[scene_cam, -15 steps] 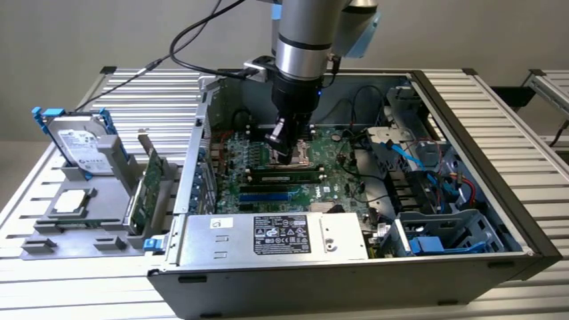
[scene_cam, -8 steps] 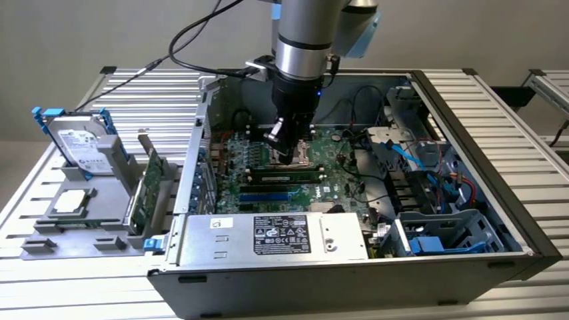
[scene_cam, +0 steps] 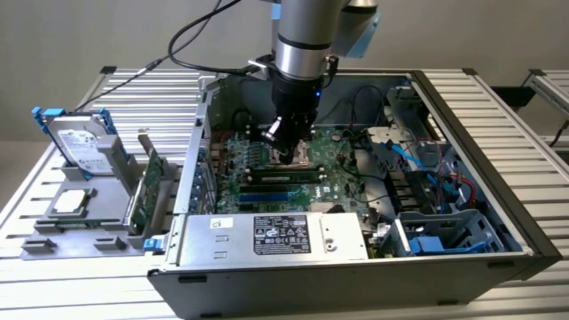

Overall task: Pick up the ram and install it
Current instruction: 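Press down the ram until it locks into place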

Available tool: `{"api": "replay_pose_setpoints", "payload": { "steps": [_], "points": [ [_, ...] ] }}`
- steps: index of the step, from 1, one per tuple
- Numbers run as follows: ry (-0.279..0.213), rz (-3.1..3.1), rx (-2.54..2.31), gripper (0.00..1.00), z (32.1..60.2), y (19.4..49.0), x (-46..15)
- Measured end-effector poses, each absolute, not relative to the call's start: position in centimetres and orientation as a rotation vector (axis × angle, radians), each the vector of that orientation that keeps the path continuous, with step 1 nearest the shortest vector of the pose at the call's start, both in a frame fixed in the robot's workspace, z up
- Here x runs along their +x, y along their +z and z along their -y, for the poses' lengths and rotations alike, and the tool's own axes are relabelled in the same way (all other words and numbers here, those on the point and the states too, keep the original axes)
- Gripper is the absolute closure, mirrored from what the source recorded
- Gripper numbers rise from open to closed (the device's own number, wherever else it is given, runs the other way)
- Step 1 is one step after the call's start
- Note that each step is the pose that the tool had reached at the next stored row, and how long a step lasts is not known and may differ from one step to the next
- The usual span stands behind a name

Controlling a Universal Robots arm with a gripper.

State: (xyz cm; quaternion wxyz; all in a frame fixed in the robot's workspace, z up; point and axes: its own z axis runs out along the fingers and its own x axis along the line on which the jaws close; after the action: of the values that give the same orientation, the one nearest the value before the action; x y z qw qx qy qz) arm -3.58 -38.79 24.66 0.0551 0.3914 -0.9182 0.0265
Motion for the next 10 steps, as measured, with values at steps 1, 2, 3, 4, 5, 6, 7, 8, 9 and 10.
{"api": "replay_pose_setpoints", "payload": {
  "steps": [1,2,3,4,5,6,7,8,9,10],
  "points": [
    [0.080,2.795,1.171,0.89,38.79,24.66,-3.58],
    [0.079,2.804,1.151,0.89,38.79,24.66,-3.58],
    [0.079,2.811,1.134,0.89,38.79,24.66,-3.58],
    [0.078,2.819,1.115,0.89,38.79,24.66,-3.58],
    [0.077,2.826,1.097,0.89,38.79,24.66,-3.58],
    [0.077,2.834,1.079,0.89,38.79,24.66,-3.58],
    [0.076,2.841,1.061,0.89,38.79,24.66,-3.58],
    [0.075,2.848,1.042,0.89,38.79,24.66,-3.58],
    [0.074,2.855,1.023,0.89,38.79,24.65,-3.57],
    [0.074,2.862,1.003,0.89,38.79,24.66,-3.58]
  ]
}}
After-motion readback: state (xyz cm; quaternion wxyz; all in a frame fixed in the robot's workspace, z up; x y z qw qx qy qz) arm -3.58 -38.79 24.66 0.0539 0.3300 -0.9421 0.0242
